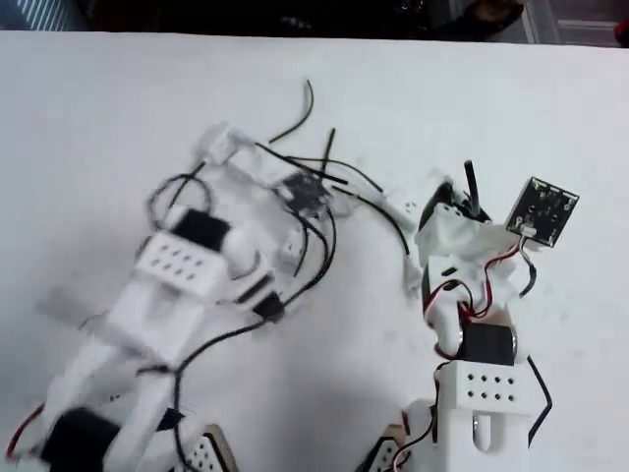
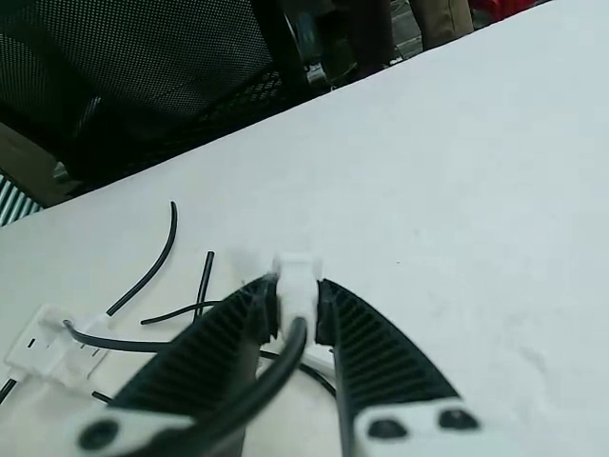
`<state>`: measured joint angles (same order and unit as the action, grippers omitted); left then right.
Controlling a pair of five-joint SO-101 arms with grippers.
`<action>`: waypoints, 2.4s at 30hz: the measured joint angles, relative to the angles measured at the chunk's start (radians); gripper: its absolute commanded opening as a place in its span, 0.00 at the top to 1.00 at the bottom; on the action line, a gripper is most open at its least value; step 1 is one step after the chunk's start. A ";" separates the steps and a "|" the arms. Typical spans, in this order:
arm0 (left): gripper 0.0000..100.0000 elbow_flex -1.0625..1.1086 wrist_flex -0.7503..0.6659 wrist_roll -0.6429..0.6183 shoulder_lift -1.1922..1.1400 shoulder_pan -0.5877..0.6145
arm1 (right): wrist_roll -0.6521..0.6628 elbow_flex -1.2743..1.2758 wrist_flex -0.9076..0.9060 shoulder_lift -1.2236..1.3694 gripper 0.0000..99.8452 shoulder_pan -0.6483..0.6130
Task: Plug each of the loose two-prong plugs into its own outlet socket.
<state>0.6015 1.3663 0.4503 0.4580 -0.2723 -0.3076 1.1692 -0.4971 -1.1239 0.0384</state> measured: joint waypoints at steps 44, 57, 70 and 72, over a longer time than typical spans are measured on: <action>0.69 0.747 -0.342 0.005 0.730 0.628 | 0.169 -0.129 -0.137 0.597 0.98 -0.802; 0.69 0.747 -0.342 0.005 0.730 0.628 | 0.172 -0.161 -0.184 0.611 0.98 -0.859; 0.69 0.764 -0.342 0.005 0.733 0.628 | 0.227 -0.170 -0.216 0.617 0.98 -0.821; 0.69 0.764 -0.342 0.005 0.738 0.629 | 0.227 -0.170 -0.227 0.617 0.98 -0.819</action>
<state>1.3656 1.0242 0.4549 1.1960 0.3567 -0.0806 0.9989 -0.7242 -0.5071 -0.7810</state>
